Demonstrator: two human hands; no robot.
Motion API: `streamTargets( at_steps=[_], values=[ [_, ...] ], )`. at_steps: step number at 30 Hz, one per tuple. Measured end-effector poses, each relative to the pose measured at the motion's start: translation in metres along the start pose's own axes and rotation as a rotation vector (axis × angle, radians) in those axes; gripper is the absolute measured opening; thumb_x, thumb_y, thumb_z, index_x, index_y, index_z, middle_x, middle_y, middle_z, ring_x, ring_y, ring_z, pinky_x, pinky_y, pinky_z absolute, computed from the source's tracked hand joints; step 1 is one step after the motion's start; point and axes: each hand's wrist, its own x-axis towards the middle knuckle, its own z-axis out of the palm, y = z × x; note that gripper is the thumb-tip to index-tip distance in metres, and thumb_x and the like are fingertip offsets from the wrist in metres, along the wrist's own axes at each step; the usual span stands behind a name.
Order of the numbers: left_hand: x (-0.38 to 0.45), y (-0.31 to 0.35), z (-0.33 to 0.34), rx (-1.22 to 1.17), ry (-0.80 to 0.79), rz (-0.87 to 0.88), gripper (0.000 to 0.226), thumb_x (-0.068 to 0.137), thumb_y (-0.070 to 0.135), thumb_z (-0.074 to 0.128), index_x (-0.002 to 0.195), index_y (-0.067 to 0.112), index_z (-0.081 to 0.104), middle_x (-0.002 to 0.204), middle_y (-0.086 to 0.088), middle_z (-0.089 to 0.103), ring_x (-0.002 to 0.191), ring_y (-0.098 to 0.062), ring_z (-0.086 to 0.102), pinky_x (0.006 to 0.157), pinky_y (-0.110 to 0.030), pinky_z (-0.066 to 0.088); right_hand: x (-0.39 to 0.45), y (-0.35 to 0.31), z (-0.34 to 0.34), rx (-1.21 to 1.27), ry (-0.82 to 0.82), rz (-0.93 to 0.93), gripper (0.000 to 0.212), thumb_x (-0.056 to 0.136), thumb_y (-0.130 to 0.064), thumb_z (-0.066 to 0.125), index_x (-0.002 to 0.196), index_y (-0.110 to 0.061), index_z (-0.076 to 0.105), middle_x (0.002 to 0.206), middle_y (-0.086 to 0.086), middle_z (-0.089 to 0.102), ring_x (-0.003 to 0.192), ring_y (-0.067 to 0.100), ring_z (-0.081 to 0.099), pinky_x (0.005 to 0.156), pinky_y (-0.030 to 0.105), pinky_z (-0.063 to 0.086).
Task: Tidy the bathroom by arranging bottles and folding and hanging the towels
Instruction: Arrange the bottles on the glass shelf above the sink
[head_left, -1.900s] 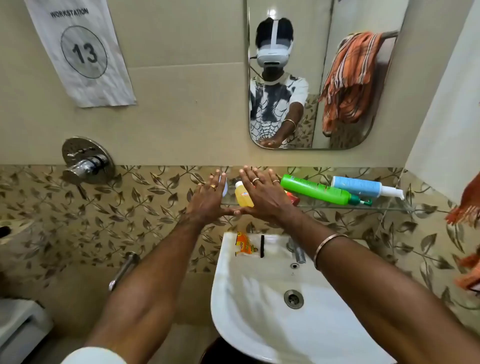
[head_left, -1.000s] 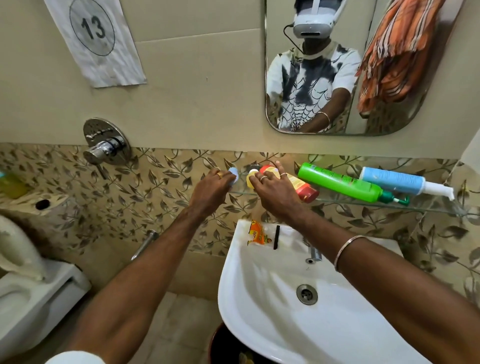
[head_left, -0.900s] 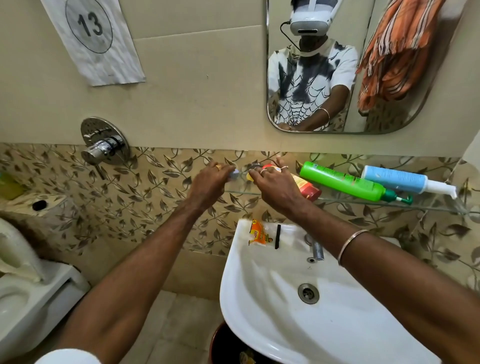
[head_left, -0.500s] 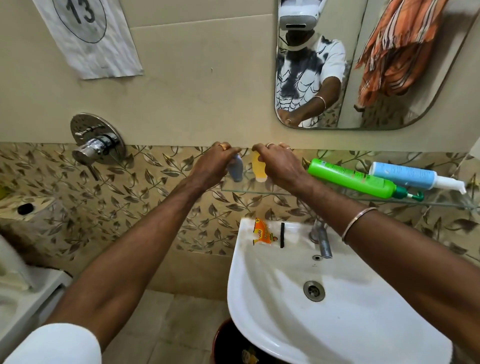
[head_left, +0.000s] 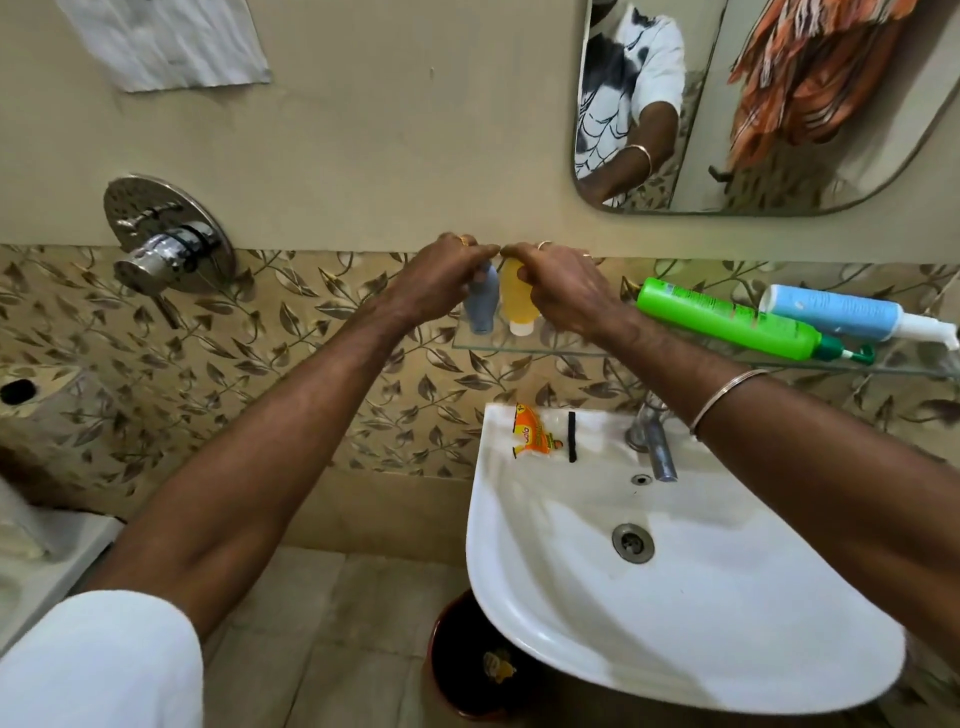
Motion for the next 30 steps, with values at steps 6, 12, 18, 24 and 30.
streamTargets(
  at_steps=[6, 12, 18, 24, 30],
  values=[
    [0.002, -0.004, -0.001, -0.009, -0.012, -0.021, 0.057, 0.085, -0.014, 0.058, 0.139, 0.006, 0.055, 0.114, -0.017, 0.065, 0.102, -0.032, 0.06, 0.08, -0.033, 0.044, -0.003, 0.0, -0.003, 0.017, -0.028, -0.024, 0.049, 0.101, -0.008, 0.049, 0.148, -0.021, 0.042, 0.128, 0.016, 0.063, 0.111, 0.035, 0.062, 0.086, 0.048, 0.054],
    [0.002, -0.003, -0.002, -0.029, -0.045, -0.017, 0.055, 0.089, -0.011, 0.056, 0.14, 0.009, 0.054, 0.114, -0.016, 0.064, 0.103, -0.032, 0.059, 0.083, -0.038, 0.048, -0.007, 0.003, -0.005, 0.042, -0.049, -0.045, 0.051, 0.101, -0.009, 0.049, 0.15, -0.021, 0.039, 0.124, 0.018, 0.063, 0.108, 0.034, 0.062, 0.086, 0.052, 0.053],
    [0.002, -0.004, -0.002, -0.094, -0.088, -0.076, 0.058, 0.095, 0.001, 0.058, 0.149, 0.011, 0.041, 0.131, -0.019, 0.06, 0.117, -0.032, 0.057, 0.09, -0.035, 0.045, -0.012, 0.004, -0.009, 0.086, -0.062, -0.023, 0.054, 0.104, -0.034, 0.048, 0.153, -0.025, 0.029, 0.125, 0.019, 0.064, 0.107, 0.035, 0.063, 0.092, 0.052, 0.051],
    [0.005, 0.002, -0.005, -0.087, 0.006, -0.029, 0.1, 0.08, 0.046, 0.077, 0.158, 0.02, 0.019, 0.156, -0.015, 0.038, 0.141, -0.034, 0.036, 0.107, -0.053, 0.041, -0.028, 0.038, -0.033, 0.088, 0.13, 0.046, 0.039, 0.097, -0.038, 0.059, 0.128, -0.017, 0.051, 0.11, 0.01, 0.07, 0.096, 0.028, 0.067, 0.09, 0.052, 0.052],
    [0.018, 0.054, -0.005, 0.232, 0.407, 0.178, 0.103, 0.072, 0.074, 0.049, 0.151, 0.008, 0.035, 0.15, -0.013, 0.046, 0.135, -0.028, 0.037, 0.097, -0.043, 0.04, -0.054, 0.086, -0.063, -0.073, 0.207, 0.166, 0.03, 0.088, -0.012, 0.056, 0.117, -0.019, 0.055, 0.103, 0.008, 0.067, 0.094, 0.03, 0.064, 0.092, 0.049, 0.045]
  ],
)
